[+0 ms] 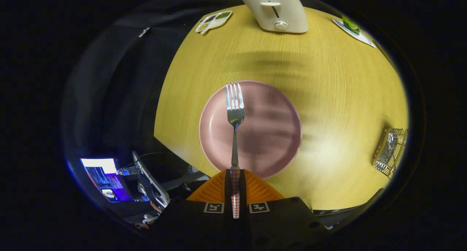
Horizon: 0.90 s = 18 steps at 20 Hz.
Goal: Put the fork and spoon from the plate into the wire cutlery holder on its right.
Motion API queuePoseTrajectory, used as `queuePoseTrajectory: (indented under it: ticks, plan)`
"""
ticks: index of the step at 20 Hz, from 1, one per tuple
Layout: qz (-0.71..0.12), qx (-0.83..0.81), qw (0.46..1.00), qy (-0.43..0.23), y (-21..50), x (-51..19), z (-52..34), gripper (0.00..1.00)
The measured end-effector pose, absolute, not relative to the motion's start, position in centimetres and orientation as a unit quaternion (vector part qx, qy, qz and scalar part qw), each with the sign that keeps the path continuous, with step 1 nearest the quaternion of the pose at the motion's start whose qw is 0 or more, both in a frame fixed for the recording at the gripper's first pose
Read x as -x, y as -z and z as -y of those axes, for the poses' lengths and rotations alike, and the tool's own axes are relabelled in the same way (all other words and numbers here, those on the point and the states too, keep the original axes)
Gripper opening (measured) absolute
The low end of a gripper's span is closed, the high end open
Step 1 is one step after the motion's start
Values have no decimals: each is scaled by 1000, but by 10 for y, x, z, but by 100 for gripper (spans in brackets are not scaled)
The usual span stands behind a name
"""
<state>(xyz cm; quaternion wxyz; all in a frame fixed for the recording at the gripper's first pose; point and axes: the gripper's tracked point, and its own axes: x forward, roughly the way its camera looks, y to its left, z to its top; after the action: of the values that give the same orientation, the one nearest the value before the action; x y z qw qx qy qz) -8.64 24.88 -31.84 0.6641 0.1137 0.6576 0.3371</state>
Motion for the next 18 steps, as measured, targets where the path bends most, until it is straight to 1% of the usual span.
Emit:
queuePoseTrajectory:
  ticks: [3, 5, 10, 13, 18]
  plan:
    - [-647, -118, 670, -344, 283, 77, -200, 10]
    - [-643, -116, 677, -337, 267, 71, -161, 10]
    - [-658, -75, 688, -297, 259, 59, -50, 10]
    - [-698, -56, 662, -269, 267, 56, 3, 10]
    - [-782, 14, 578, -232, 287, 65, 66, 10]
